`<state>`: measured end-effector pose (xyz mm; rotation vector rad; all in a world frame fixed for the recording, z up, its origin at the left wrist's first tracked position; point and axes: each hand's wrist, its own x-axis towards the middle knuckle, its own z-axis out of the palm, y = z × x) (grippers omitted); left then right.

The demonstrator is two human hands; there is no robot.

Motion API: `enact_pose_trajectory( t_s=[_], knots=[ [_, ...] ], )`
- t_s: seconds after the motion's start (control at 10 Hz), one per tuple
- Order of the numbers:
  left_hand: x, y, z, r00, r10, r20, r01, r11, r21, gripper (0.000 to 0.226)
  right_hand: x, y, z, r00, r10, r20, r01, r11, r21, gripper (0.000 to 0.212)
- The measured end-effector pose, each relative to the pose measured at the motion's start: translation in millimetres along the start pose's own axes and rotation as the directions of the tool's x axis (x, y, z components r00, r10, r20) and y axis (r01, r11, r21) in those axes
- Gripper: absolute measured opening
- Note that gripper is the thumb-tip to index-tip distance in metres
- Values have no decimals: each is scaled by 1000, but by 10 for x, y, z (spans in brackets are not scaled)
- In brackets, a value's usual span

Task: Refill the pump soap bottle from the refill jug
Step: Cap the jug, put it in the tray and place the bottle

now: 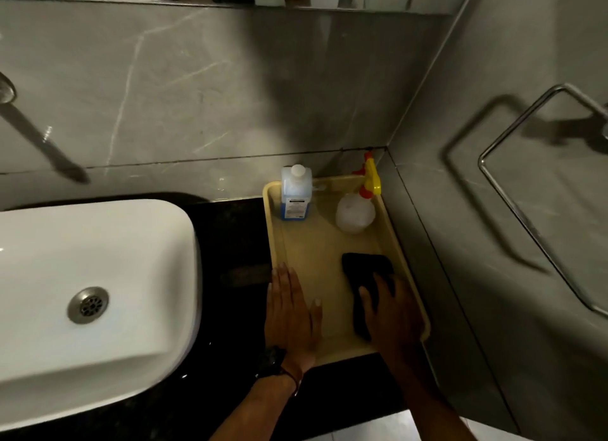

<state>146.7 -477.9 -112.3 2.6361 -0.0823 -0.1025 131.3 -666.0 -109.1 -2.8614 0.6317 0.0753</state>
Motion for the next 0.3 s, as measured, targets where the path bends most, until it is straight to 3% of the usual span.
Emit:
enact_pose_trajectory(
  t_s=[0.1,0.2,0.3],
  knots=[
    [-30,11,-11,1000,-3,31,3,1000,14,74,-316,-67,-65,998,-47,52,51,995,-87,54],
    [3,32,-157,999,-25,40,25,1000,-17,75,-380,-245,-229,998,-19,60,8,985,174,62],
    [64,16,-332,998,42,-57,-42,999,-3,75,-472,-464,-747,976,-83,-201,170,867,469,48]
  ],
)
